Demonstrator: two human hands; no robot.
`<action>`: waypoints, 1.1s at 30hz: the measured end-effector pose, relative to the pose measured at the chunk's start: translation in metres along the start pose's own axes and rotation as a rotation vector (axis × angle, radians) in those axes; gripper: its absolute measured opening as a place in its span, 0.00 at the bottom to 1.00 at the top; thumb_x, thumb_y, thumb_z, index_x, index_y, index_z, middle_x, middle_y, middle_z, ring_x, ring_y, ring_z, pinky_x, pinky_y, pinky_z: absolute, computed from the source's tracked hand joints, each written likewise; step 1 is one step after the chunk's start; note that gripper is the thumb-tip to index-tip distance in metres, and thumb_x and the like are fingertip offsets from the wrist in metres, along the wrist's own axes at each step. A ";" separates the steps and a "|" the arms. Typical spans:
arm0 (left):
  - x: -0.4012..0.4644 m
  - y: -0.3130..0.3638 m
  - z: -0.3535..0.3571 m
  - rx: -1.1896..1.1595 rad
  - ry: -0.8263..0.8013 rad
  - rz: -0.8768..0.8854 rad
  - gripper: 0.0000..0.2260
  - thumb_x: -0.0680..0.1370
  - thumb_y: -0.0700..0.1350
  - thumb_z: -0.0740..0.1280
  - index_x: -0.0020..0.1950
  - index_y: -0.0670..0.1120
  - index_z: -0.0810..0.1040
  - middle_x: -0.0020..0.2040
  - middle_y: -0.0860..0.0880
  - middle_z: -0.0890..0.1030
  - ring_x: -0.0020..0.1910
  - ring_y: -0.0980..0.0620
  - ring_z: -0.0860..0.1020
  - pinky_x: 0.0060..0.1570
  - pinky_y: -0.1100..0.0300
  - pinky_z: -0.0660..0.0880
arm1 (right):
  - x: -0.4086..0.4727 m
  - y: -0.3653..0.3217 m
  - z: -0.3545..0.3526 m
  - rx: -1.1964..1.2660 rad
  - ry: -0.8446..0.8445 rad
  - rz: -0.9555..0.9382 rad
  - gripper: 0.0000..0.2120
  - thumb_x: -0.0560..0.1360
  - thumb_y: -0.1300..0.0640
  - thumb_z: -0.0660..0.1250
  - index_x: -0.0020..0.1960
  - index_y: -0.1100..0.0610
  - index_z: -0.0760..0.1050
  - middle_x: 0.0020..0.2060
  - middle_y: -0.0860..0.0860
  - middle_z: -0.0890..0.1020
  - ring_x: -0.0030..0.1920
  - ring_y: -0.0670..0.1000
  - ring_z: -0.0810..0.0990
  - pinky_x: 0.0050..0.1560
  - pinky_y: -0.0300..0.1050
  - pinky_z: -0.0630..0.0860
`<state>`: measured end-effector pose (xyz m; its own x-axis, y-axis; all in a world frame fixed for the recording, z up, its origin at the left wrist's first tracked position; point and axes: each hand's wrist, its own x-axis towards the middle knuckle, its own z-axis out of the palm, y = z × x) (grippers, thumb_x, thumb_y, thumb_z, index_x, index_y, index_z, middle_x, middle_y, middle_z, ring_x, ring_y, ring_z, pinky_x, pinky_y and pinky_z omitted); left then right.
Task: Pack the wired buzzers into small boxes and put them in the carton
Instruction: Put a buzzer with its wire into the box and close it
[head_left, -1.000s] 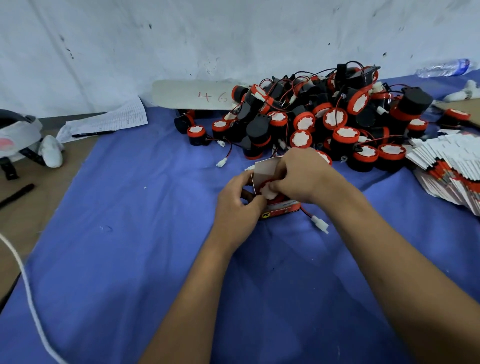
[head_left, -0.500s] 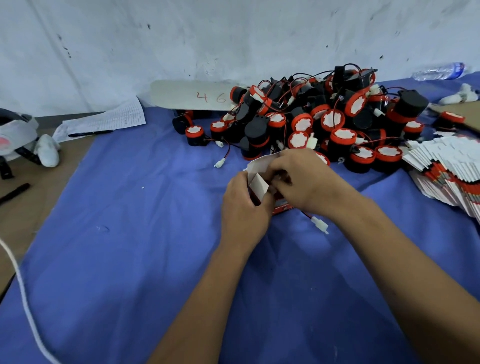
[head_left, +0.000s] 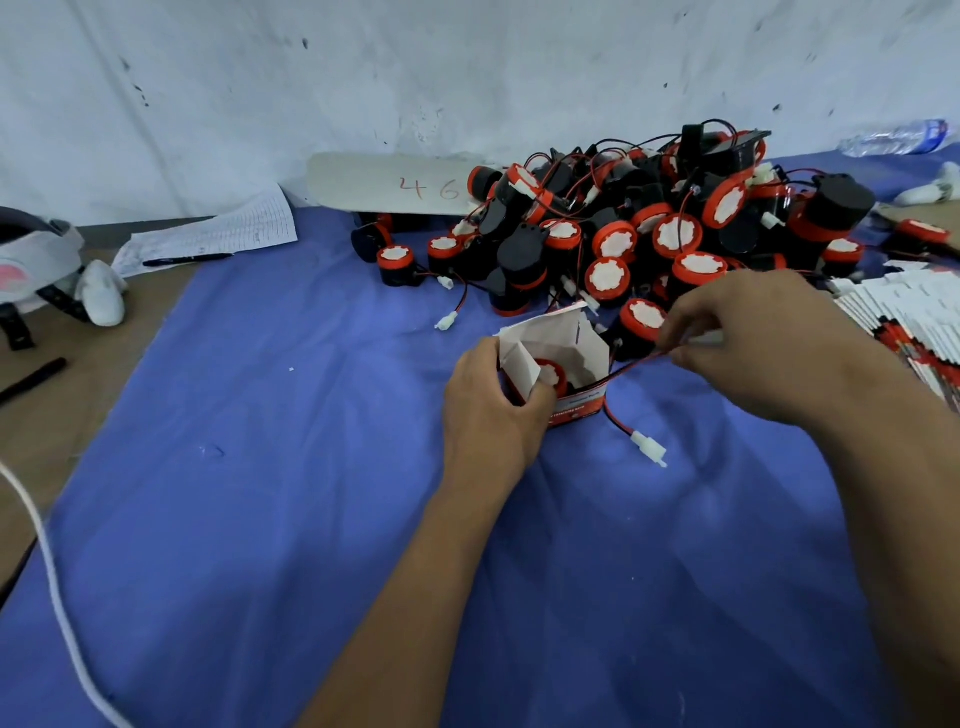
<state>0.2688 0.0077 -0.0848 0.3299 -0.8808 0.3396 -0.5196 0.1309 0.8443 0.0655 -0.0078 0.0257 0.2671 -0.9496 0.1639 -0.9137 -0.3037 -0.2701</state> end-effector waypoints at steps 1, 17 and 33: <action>0.000 0.000 0.000 0.004 0.002 -0.001 0.11 0.76 0.50 0.73 0.55 0.49 0.77 0.50 0.52 0.79 0.47 0.51 0.77 0.44 0.58 0.74 | 0.001 -0.001 -0.002 0.055 0.007 -0.025 0.07 0.75 0.60 0.74 0.42 0.48 0.84 0.41 0.45 0.85 0.39 0.41 0.80 0.39 0.33 0.71; 0.002 -0.002 -0.001 0.003 -0.020 0.046 0.14 0.76 0.49 0.74 0.60 0.48 0.80 0.51 0.51 0.81 0.47 0.51 0.79 0.46 0.57 0.76 | 0.025 -0.029 0.052 0.829 -0.231 -0.105 0.11 0.81 0.69 0.61 0.51 0.65 0.83 0.39 0.60 0.86 0.40 0.58 0.88 0.47 0.55 0.86; 0.001 0.000 -0.003 0.027 -0.045 0.049 0.16 0.76 0.44 0.73 0.63 0.46 0.79 0.52 0.48 0.80 0.49 0.49 0.77 0.44 0.61 0.72 | 0.032 -0.034 0.064 0.002 0.035 -0.078 0.14 0.83 0.58 0.58 0.48 0.60 0.81 0.44 0.52 0.71 0.43 0.52 0.72 0.41 0.45 0.67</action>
<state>0.2715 0.0082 -0.0835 0.2678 -0.8933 0.3610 -0.5552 0.1631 0.8155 0.1246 -0.0325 -0.0203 0.3262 -0.9199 0.2175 -0.8900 -0.3764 -0.2572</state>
